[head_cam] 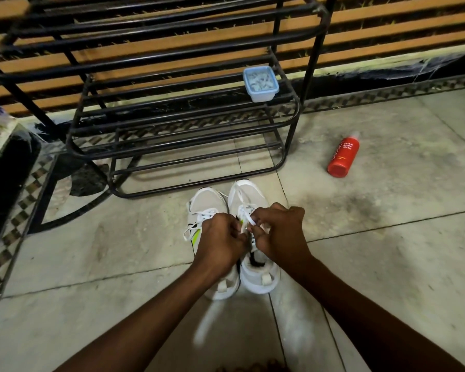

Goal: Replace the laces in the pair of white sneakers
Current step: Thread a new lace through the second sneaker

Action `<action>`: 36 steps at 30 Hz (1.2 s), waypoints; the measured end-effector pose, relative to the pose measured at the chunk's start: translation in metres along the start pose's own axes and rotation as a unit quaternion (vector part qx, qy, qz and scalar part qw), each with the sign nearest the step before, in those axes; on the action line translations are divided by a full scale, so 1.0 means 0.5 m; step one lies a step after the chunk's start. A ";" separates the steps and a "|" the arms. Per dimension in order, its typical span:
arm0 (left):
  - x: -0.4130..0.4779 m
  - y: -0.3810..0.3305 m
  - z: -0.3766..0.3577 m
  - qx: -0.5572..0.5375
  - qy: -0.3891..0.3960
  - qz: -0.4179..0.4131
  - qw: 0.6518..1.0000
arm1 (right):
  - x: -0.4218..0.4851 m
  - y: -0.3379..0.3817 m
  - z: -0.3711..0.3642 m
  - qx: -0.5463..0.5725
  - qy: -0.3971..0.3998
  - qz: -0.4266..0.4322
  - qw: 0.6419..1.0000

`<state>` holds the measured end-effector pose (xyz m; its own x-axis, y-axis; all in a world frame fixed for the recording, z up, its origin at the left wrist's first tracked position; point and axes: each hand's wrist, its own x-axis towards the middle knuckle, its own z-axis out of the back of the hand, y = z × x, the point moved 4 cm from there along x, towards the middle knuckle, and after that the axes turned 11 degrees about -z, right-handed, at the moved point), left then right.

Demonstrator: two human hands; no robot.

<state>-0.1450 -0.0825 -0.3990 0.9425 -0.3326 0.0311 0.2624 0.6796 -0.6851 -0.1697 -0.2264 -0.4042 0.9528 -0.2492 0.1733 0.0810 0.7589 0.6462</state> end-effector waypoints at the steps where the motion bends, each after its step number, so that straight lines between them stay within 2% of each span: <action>1: -0.002 0.000 0.000 0.000 -0.006 -0.001 1.000 | 0.002 -0.001 0.001 0.053 0.007 -0.038 0.998; 2: -0.004 -0.001 0.001 0.001 -0.013 -0.004 1.000 | 0.008 -0.004 0.001 0.092 0.019 -0.085 0.992; 4: -0.006 -0.003 0.002 0.004 -0.023 -0.007 1.000 | 0.023 -0.007 0.001 0.086 0.044 -0.142 0.985; 6: -0.008 -0.005 0.002 0.004 -0.031 -0.007 0.999 | 0.029 0.001 0.004 0.020 0.055 -0.108 0.992; 9: -0.009 -0.006 0.001 0.003 -0.037 -0.005 0.999 | 0.022 0.021 0.004 -0.102 0.055 -0.001 0.993; 12: -0.011 -0.007 0.000 0.002 -0.041 -0.007 0.999 | 0.017 0.017 0.004 -0.127 0.039 0.023 0.991; 14: -0.012 -0.009 0.000 -0.004 -0.044 -0.004 0.999 | 0.019 0.010 0.005 -0.045 0.047 -0.048 0.997; 16: -0.012 -0.008 0.001 -0.014 -0.049 0.000 0.999 | 0.023 0.001 0.003 0.044 0.068 -0.157 0.984; 18: -0.013 -0.006 0.003 -0.020 -0.054 0.003 0.998 | 0.027 0.003 0.000 0.050 0.078 -0.175 0.980; 21: -0.014 -0.004 0.002 -0.030 -0.053 0.003 0.998 | 0.025 0.022 0.003 -0.088 0.052 -0.033 0.994; 23: -0.014 -0.005 -0.002 -0.027 -0.049 0.004 0.998 | 0.016 0.039 0.005 -0.177 0.020 0.085 0.980; 25: -0.013 -0.004 -0.005 -0.017 -0.049 0.005 0.999 | 0.011 0.045 0.001 -0.215 0.021 0.138 0.967; 27: -0.013 -0.004 -0.006 -0.020 -0.046 0.004 0.999 | 0.014 0.042 -0.002 -0.193 0.043 0.098 0.975; 29: -0.011 -0.003 -0.006 -0.033 -0.043 0.001 0.999 | 0.022 0.028 0.000 -0.093 0.067 -0.040 0.993; 31: -0.011 -0.003 -0.004 -0.037 -0.045 -0.003 0.998 | 0.023 0.015 -0.005 0.004 0.069 -0.158 0.985; 36: -0.009 0.008 -0.003 -0.048 -0.044 0.005 0.998 | 0.030 0.007 -0.009 0.021 0.094 -0.165 0.982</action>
<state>-0.1485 -0.0794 -0.4029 0.9607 -0.2645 0.0839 0.2353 0.6161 -0.7517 -0.1537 -0.2249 -0.4028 0.9138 -0.3596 -0.1887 0.3867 0.6288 0.6746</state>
